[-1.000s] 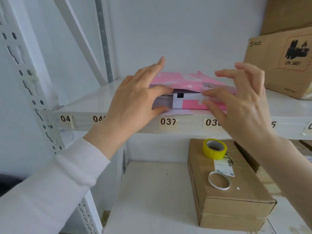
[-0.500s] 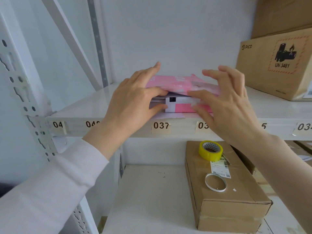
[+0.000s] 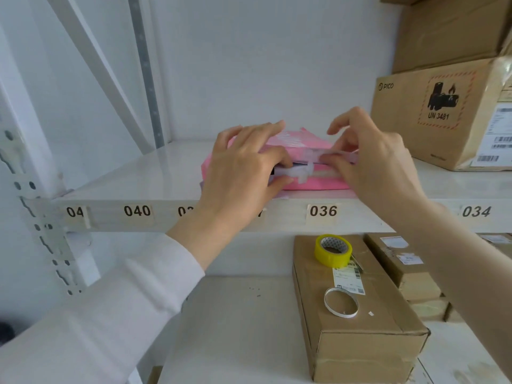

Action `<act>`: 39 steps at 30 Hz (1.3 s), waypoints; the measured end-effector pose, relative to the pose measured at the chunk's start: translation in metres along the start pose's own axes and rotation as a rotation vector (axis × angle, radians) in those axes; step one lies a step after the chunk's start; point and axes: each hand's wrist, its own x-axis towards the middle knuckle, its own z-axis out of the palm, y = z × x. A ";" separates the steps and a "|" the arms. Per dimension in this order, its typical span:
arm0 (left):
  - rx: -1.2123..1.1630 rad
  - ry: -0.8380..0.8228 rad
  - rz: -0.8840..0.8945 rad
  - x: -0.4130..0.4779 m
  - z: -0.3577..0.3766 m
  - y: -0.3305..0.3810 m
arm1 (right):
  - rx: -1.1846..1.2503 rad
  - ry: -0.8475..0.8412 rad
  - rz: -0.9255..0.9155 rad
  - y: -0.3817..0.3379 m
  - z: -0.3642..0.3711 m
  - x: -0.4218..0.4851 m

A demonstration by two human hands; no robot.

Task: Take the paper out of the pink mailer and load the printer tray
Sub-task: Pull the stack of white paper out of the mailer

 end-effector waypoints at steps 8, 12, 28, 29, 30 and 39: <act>-0.027 0.022 0.011 -0.004 -0.001 0.002 | -0.074 -0.140 0.024 -0.004 -0.008 0.012; -0.033 0.022 -0.002 -0.004 0.000 0.005 | -0.147 -0.191 0.007 -0.008 -0.002 0.012; -0.036 0.002 0.024 -0.005 0.001 0.009 | -0.247 -0.517 -0.019 -0.019 -0.010 0.041; -0.039 -0.006 0.016 -0.005 0.000 0.010 | -0.210 -0.520 -0.081 -0.016 -0.012 0.040; -0.043 -0.013 0.003 -0.004 0.000 0.010 | -0.164 -0.499 -0.157 -0.013 -0.015 0.038; -0.007 -0.029 -0.058 0.002 0.009 0.022 | -0.346 -0.237 -0.629 0.015 -0.011 0.023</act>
